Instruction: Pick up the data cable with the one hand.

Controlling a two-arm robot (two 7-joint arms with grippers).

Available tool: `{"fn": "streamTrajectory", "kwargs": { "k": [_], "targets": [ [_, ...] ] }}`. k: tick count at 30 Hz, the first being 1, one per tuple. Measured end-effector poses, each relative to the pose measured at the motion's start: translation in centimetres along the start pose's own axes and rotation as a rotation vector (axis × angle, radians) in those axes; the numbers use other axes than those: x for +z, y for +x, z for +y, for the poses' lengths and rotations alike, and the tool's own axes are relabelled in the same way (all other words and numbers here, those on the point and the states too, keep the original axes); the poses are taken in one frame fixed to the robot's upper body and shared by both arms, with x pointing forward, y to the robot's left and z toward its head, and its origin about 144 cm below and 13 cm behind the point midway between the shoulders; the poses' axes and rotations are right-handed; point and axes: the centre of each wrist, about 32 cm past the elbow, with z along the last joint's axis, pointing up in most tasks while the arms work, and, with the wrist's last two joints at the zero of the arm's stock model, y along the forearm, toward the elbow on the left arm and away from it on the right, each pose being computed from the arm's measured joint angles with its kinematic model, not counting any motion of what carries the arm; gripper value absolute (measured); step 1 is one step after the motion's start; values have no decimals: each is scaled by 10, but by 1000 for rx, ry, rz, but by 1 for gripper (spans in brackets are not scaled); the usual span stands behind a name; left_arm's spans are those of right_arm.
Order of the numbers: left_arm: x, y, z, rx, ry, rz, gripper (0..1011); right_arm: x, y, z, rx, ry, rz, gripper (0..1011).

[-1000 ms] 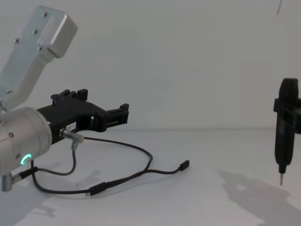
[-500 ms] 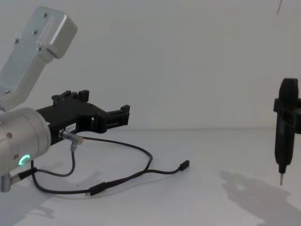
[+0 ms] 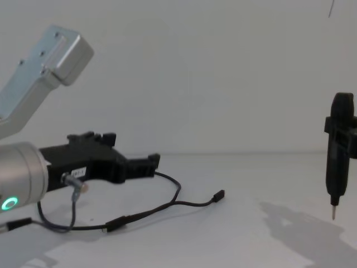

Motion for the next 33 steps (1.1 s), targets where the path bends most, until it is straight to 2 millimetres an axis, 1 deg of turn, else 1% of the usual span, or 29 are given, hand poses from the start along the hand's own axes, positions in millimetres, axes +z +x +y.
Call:
{"fn": "streamTrajectory", "kwargs": {
  "k": [8,16,24,33],
  "targets": [
    [-4,9,8,-111,99,18,1001,0,0,0,0,0,0,279],
    [-10,20,9,-233,188,31,1001,0,0,0,0,0,0,279],
    [-16,33,2,-353,246,36,1001,0,0,0,0,0,0,279],
    [-18,42,-7,-412,255,36,1001,0,0,0,0,0,0,279]
  ]
}}
